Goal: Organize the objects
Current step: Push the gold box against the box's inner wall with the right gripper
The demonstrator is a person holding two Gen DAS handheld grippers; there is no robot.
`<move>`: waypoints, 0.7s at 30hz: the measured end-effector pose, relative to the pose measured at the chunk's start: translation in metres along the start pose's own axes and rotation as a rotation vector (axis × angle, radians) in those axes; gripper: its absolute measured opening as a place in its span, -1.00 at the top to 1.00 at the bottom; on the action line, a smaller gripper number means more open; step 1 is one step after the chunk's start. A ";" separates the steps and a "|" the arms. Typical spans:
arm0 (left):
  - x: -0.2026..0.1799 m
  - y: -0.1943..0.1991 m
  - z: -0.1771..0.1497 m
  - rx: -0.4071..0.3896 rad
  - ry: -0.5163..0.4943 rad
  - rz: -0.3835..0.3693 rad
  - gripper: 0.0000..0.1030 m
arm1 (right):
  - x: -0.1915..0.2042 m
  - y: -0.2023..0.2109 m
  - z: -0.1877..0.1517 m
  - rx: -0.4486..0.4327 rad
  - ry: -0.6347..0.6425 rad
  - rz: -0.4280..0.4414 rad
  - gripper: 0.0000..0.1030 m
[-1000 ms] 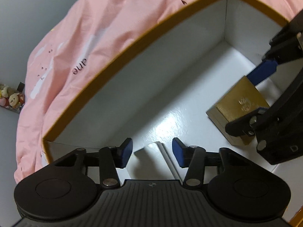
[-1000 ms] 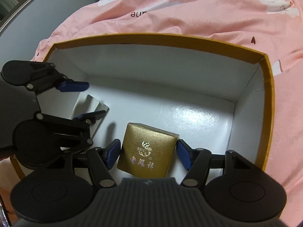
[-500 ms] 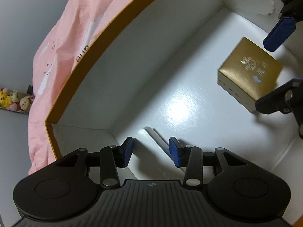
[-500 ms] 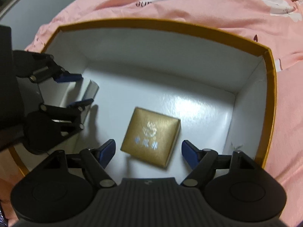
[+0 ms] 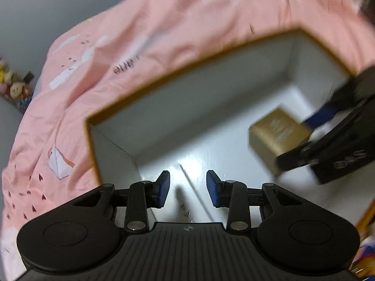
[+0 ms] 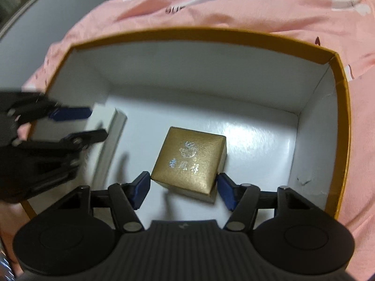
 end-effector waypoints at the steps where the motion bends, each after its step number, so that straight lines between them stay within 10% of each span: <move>1: 0.003 0.007 0.002 -0.023 0.020 -0.010 0.17 | 0.000 0.001 0.004 -0.012 -0.018 0.013 -0.25; 10: 0.055 0.051 0.016 -0.074 0.183 0.033 0.17 | 0.014 0.002 0.048 -0.099 -0.183 0.147 -0.22; 21: 0.074 0.041 -0.006 0.006 0.288 0.025 0.32 | 0.027 -0.011 0.075 -0.278 -0.444 0.098 -0.22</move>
Point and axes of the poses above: each gripper's, at about its wrist camera, not at the fingertips, and y roughly against the way its jaws point, x to its left, z to its top, the point moved 5 cm from there along -y, roughly the way its jaws point, and after that the axes turned 9 degrees about y, right-handed, at the moved point
